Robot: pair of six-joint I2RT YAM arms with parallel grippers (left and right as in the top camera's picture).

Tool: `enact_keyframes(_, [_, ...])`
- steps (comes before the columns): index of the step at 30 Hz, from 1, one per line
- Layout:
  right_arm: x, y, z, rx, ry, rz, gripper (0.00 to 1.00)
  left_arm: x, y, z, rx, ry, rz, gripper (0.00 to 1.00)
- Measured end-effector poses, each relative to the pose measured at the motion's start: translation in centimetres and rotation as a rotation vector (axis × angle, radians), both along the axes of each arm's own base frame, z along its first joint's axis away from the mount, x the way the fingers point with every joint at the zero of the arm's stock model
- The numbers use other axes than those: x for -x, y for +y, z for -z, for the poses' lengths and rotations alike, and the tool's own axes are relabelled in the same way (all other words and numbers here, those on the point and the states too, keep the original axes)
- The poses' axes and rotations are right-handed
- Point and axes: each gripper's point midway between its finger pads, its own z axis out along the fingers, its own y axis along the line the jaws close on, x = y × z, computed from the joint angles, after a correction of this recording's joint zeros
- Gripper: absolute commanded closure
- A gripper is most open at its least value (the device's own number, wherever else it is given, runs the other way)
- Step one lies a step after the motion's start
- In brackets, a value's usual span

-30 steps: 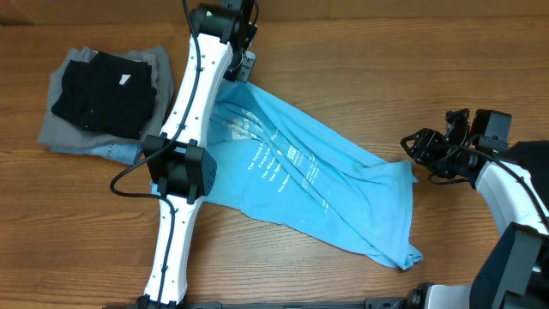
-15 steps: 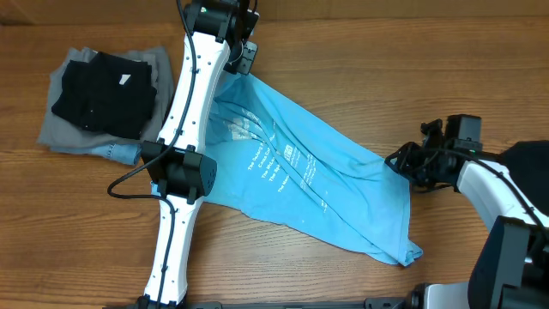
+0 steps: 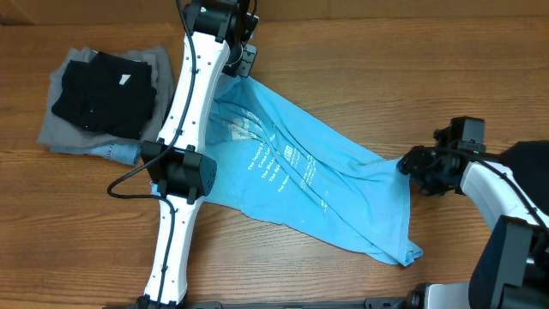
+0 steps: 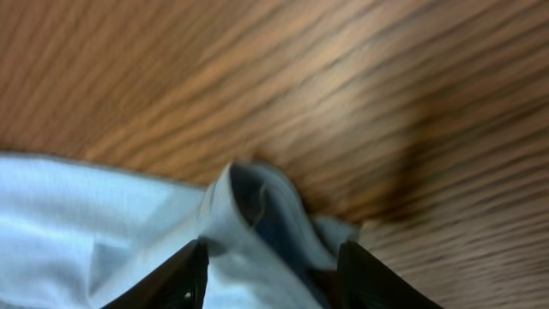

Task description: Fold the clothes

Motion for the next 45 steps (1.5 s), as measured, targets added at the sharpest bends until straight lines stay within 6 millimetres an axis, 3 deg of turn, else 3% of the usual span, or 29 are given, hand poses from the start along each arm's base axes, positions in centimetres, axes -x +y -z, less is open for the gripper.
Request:
enact_keyframes(4, [-0.5, -0.7, -0.2, 0.006, -0.022, 0.020, 0.47, 0.0, 0.0, 0.0, 0.000, 0.000, 0.000, 0.96])
enact_keyframes(8, [-1.5, 0.1, -0.4, -0.004, -0.064, -0.009, 0.48, 0.0, 0.0, 0.0, 0.000, 0.000, 0.000, 0.96])
enact_keyframes(9, [-1.5, 0.6, -0.2, -0.011, -0.062, -0.022, 0.53, 0.0, 0.0, 0.0, 0.000, 0.001, 0.000, 0.96])
enact_keyframes(12, [-1.2, 1.8, 0.6, -0.027, -0.036, -0.055, 0.85, 0.1, 0.0, 0.0, -0.002, 0.006, 0.000, 0.96])
enact_keyframes(14, [-0.8, 2.2, 1.0, -0.038, -0.020, -0.066, 0.96, 0.2, 0.1, 0.1, -0.002, 0.009, 0.000, 0.96])
enact_keyframes(17, [0.2, 2.1, 1.3, -0.053, 0.028, -0.040, 0.96, 0.3, 0.1, 0.1, -0.003, 0.011, 0.000, 0.96])
enact_keyframes(22, [4.5, 1.1, 2.0, -0.061, 0.221, 0.040, 0.96, 0.4, 0.1, 0.1, -0.005, 0.017, 0.000, 0.96])
enact_keyframes(25, [6.9, 0.8, 2.0, -0.057, 0.328, 0.073, 0.80, 0.4, 0.1, 0.1, -0.003, 0.017, 0.001, 0.96])
enact_keyframes(27, [8.1, 0.8, 2.0, -0.052, 0.377, 0.074, 0.64, 0.4, 0.0, 0.1, -0.001, 0.018, 0.002, 0.96])
enact_keyframes(28, [8.4, 0.8, 2.0, -0.050, 0.392, 0.083, 0.61, 0.4, 0.0, 0.1, -0.001, 0.018, 0.002, 0.96])
enact_keyframes(32, [8.7, 0.3, 2.1, -0.020, 0.407, 0.088, 0.58, 0.4, 0.0, 0.1, -0.001, 0.017, 0.002, 0.96])
enact_keyframes(36, [8.5, -0.5, 2.0, -0.024, 0.393, 0.106, 0.63, 0.4, 0.0, 0.1, -0.001, 0.018, 0.002, 0.96])
enact_keyframes(45, [3.1, -0.8, -0.2, -0.112, 0.147, 0.023, 0.63, 0.4, 0.0, 0.1, -0.001, 0.017, 0.002, 0.96])
